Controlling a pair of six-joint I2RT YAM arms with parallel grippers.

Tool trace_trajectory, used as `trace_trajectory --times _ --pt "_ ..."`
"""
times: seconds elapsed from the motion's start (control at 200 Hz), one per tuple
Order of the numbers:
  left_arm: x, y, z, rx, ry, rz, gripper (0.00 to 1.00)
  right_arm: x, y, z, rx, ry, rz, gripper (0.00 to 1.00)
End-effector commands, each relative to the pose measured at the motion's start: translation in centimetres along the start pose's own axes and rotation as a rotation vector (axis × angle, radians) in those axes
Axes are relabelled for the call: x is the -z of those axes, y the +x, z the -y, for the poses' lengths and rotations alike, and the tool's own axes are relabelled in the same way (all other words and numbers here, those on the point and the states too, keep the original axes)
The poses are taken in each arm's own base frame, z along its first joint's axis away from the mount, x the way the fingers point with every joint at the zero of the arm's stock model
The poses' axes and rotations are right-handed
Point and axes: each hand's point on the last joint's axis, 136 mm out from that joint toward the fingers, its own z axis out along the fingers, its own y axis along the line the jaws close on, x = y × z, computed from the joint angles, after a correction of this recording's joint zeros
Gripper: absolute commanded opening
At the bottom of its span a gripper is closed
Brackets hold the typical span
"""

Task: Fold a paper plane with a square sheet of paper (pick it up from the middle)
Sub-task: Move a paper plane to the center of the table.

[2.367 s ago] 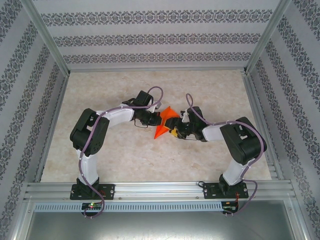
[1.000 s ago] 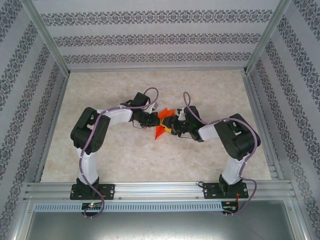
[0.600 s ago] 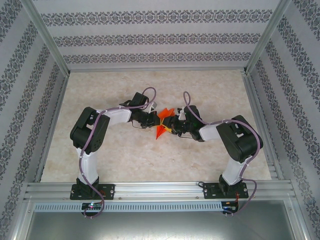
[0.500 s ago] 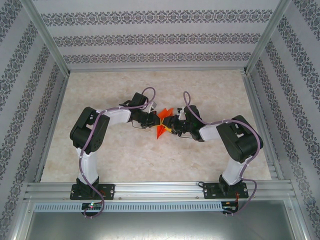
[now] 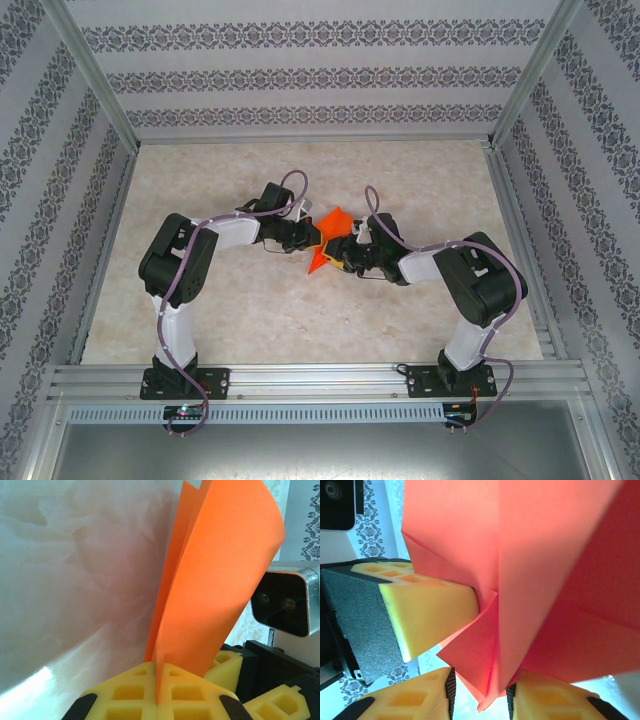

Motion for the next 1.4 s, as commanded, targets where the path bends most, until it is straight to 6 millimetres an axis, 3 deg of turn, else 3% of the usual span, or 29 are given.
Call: trace_trajectory --times 0.0,0.13,0.365,0.659,0.899,1.394 --pt "0.9 -1.1 1.9 -0.03 0.058 0.026 0.03 0.0 0.3 -0.6 0.037 -0.007 -0.011 0.33" --pt "0.8 -0.9 1.7 -0.027 0.052 0.015 0.03 0.2 0.2 -0.4 0.061 0.024 0.002 0.33" --pt "0.5 -0.8 1.7 -0.01 0.068 0.008 0.02 0.1 0.6 -2.3 0.143 -0.019 -0.01 0.39" --pt "0.6 -0.7 1.7 -0.01 0.071 0.002 0.01 0.0 0.7 -2.2 0.158 0.002 0.001 0.4" --pt "0.8 -0.7 2.1 -0.012 0.081 0.005 0.01 0.2 0.7 -0.3 0.141 0.124 -0.01 0.32" --pt "0.8 -0.4 2.5 -0.007 0.104 -0.001 0.01 0.0 -0.6 -0.5 0.132 0.149 0.026 0.23"
